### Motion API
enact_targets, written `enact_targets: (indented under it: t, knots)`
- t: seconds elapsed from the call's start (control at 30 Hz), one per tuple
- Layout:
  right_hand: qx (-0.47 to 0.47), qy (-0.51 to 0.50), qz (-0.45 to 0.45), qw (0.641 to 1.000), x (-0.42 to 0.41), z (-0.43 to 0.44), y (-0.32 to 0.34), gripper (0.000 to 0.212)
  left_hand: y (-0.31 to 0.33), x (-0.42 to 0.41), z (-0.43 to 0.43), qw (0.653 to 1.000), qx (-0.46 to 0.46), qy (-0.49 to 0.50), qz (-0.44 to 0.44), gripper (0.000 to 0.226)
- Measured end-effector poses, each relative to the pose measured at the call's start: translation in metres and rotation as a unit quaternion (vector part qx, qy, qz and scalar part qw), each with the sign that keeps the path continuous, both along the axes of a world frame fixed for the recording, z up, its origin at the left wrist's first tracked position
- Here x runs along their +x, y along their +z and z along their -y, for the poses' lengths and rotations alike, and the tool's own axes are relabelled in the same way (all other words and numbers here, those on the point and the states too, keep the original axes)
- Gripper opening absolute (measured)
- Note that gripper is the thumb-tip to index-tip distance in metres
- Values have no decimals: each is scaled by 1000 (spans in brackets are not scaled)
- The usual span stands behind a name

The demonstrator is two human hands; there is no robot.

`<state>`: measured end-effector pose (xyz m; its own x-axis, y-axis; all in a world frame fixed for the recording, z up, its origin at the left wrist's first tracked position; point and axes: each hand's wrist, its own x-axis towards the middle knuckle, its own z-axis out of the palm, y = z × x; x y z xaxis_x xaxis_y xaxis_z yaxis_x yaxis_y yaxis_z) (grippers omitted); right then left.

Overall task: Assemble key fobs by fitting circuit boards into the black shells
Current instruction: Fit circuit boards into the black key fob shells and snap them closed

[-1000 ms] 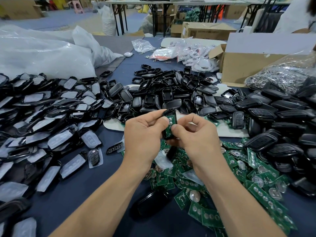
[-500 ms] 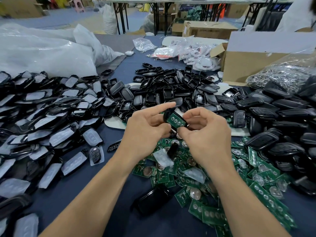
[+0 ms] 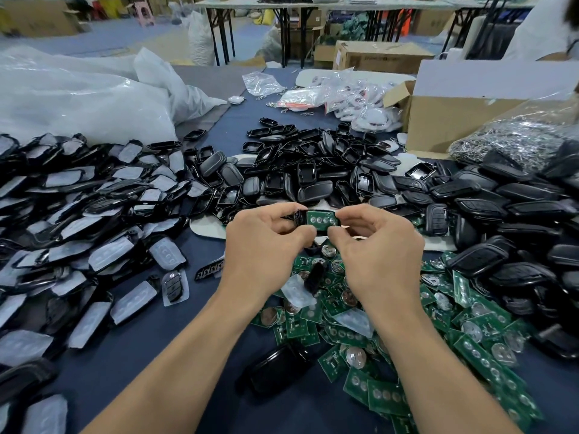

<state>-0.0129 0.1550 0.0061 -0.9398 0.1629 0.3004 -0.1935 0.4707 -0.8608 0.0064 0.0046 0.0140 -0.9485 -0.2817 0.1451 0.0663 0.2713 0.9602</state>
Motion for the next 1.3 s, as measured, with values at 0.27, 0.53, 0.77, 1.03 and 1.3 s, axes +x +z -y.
enact_targets:
  t: [0.27,0.53,0.77,1.03,1.3]
  knots:
    - [-21,-1,-29,999,4,4,1,20,-4,-3,-4,997,67,24,0,24]
    - [-34,14,-9,999,5,10,1,25,-6,-2,-4,997,43,46,-36,27]
    - [-118,33,51,991,-1,9,-3,20,-5,-1,-2,997,-3,63,-47,36]
    - [-162,30,56,985,-3,11,-2,18,-5,-2,0,997,3,62,-42,33]
    - [-260,51,59,962,-2,7,8,25,-5,-3,0,996,17,77,-35,31]
